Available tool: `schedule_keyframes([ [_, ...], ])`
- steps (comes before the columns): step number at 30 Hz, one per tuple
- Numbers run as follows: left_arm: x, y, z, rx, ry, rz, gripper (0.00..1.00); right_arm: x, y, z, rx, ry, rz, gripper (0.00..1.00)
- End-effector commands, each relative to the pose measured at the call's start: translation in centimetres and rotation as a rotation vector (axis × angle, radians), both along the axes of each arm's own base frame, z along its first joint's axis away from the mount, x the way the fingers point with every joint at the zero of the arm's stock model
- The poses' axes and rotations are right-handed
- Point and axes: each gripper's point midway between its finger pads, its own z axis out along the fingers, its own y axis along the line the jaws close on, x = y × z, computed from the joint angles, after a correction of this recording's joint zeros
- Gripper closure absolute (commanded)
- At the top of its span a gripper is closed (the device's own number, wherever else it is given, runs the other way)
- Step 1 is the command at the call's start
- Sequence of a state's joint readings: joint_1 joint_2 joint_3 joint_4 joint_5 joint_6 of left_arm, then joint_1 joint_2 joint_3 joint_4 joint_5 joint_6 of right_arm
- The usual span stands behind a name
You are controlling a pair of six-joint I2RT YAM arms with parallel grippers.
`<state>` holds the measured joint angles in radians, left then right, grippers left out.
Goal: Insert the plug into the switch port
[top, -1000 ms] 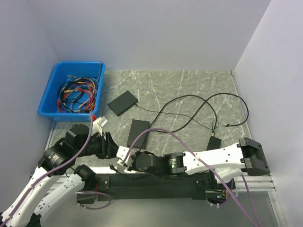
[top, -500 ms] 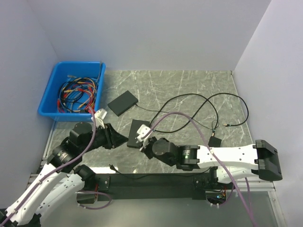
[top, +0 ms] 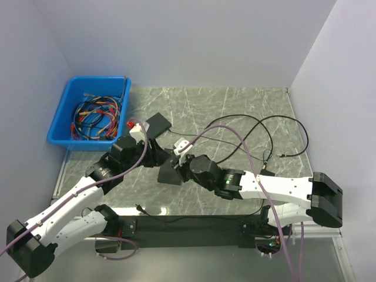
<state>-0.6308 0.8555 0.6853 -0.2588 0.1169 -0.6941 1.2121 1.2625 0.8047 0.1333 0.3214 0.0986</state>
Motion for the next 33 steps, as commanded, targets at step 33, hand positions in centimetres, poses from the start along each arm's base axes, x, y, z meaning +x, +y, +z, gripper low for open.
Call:
schedule_keyframes([
  [33, -0.3, -0.7, 1.9, -0.043, -0.154, -0.007, 0.70, 2.0, 2.8, 5.0, 0.166, 0.002, 0.007, 1.00],
])
